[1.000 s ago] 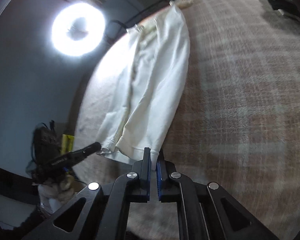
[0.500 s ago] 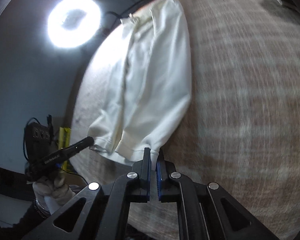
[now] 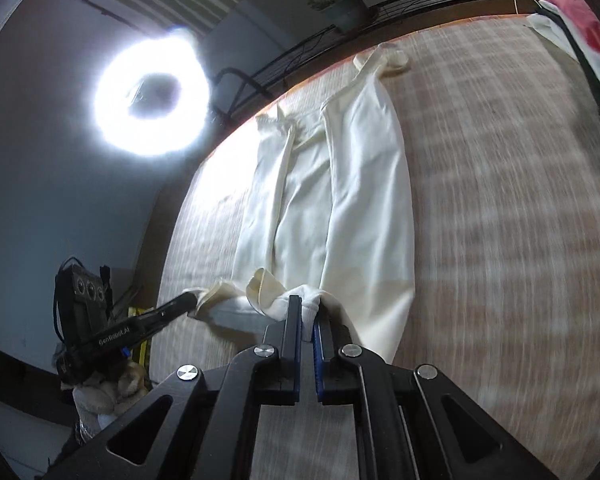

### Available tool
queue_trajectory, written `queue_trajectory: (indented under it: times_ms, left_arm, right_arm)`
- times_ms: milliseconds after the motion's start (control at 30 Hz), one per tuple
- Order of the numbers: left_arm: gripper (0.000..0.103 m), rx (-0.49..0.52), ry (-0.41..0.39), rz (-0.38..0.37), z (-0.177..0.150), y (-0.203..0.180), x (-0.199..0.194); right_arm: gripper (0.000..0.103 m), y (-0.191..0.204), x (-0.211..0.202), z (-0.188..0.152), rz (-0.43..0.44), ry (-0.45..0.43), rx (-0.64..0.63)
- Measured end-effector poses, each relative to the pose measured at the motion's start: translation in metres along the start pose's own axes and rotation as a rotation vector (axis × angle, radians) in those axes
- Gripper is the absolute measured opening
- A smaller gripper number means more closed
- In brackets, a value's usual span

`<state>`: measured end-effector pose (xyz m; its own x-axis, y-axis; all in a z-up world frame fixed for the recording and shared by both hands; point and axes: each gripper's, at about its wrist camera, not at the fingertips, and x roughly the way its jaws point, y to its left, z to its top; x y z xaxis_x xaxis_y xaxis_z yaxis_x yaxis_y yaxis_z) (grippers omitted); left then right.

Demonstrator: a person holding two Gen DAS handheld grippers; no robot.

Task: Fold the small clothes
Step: 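Fold the hem up toward the straps and release both grippers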

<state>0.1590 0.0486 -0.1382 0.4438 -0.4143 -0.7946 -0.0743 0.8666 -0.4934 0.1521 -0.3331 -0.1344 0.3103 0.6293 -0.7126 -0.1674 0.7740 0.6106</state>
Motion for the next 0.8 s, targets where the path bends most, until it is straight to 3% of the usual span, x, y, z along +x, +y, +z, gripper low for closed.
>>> queue_trajectory:
  times_ms: [233, 300, 367, 567, 800]
  left_arm:
    - [0.002, -0.005, 0.001, 0.018, 0.018, -0.002, 0.022]
    - [0.002, -0.001, -0.034, 0.037, 0.024, -0.003, 0.02]
    - [0.009, 0.009, -0.058, 0.042, 0.028, -0.003, 0.015]
    - [0.01, 0.094, -0.085, 0.049, 0.018, -0.012, 0.002]
    - [0.01, 0.227, 0.015, 0.056, -0.017, -0.024, 0.029]
  right_arm:
    - [0.003, -0.017, 0.027, 0.027, -0.028, 0.01, 0.047]
    - [0.015, -0.019, 0.029, 0.033, -0.037, 0.006, 0.047]
    - [0.028, -0.018, 0.026, 0.038, -0.07, -0.002, 0.027]
    - [0.026, -0.003, 0.018, 0.034, -0.078, -0.009, -0.079]
    - [0.022, 0.0, 0.037, 0.002, -0.158, 0.094, -0.174]
